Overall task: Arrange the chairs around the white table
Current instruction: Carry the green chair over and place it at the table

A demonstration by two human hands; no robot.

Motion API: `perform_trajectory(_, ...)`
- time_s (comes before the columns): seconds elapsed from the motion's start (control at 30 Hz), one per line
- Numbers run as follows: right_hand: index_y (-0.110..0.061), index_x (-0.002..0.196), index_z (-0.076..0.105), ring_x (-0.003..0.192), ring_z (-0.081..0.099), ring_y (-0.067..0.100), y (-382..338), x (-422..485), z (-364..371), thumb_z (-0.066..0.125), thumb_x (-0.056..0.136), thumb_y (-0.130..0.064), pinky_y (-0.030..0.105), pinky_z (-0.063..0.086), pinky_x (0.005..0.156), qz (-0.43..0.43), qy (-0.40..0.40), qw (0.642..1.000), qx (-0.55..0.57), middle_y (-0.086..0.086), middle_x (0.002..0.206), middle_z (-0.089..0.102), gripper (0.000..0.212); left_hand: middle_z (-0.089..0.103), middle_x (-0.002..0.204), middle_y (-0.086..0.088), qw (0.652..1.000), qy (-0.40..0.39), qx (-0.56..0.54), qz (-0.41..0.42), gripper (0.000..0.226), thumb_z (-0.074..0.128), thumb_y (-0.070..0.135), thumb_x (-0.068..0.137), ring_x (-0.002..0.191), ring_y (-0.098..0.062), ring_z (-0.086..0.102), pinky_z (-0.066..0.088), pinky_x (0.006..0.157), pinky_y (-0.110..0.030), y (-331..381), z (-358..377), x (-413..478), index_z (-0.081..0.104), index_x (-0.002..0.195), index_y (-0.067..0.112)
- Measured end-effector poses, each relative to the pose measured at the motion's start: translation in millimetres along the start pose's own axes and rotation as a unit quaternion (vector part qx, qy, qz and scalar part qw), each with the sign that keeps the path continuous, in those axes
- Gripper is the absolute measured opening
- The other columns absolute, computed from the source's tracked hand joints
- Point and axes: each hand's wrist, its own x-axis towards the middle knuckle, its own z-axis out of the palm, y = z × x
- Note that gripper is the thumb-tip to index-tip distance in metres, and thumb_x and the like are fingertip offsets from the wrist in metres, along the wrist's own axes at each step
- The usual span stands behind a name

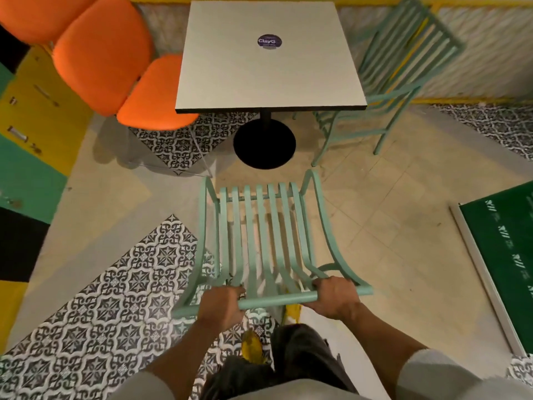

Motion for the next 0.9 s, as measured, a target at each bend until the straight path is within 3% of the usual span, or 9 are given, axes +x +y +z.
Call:
perform_trajectory(0.23, -0.031, 0.112, 0.072, 0.099, 0.075, 0.025, 21.1, 78.9, -51.6, 0.042, 0.086, -0.093, 0.040, 0.062, 0.089, -0.006, 0.019, 1.000, -0.006, -0.002, 0.108, 0.077, 0.074, 0.078, 0.119, 0.009, 0.999, 0.020, 0.035, -0.017, 0.055, 0.068, 0.052, 0.092, 0.099, -0.011, 0.076, 0.061, 0.085, -0.028, -5.8, -60.5, 86.1, 0.061, 0.145, 0.043)
perform_trajectory(0.37, -0.028, 0.114, 0.073, 0.101, 0.075, 0.025, 34.6, 120.5, -90.6, 0.049, 0.089, -0.087, 0.041, 0.061, 0.092, -0.007, -0.006, 1.000, 0.021, 0.000, 0.111, 0.077, 0.069, 0.079, 0.116, 0.008, 0.999, 0.010, 0.020, -0.038, 0.050, 0.066, 0.057, 0.092, 0.103, -0.012, 0.077, 0.062, 0.094, -0.034, -5.7, -97.3, 136.2, 0.067, 0.139, 0.041)
perform_trajectory(0.6, -0.027, 0.114, 0.073, 0.101, 0.074, 0.025, 57.3, 191.9, -148.1, 0.048, 0.088, -0.089, 0.039, 0.060, 0.088, -0.019, -0.004, 1.000, 0.002, 0.001, 0.110, 0.076, 0.072, 0.078, 0.112, 0.006, 0.999, -0.003, 0.023, -0.044, 0.054, 0.058, 0.075, 0.094, 0.100, -0.015, 0.076, 0.063, 0.091, -0.036, -10.2, -140.6, 208.7, 0.071, 0.131, 0.037)
perform_trajectory(0.9, -0.025, 0.122, 0.071, 0.106, 0.072, 0.026, 55.4, 254.1, -197.2, 0.046, 0.089, -0.092, 0.040, 0.060, 0.092, -0.003, 0.005, 1.000, -0.009, 0.003, 0.117, 0.074, 0.078, 0.078, 0.116, 0.005, 0.998, 0.004, 0.028, -0.049, 0.056, 0.062, 0.074, 0.094, 0.102, -0.017, 0.076, 0.063, 0.092, -0.038, -30.5, -187.3, 272.5, 0.069, 0.136, 0.037)
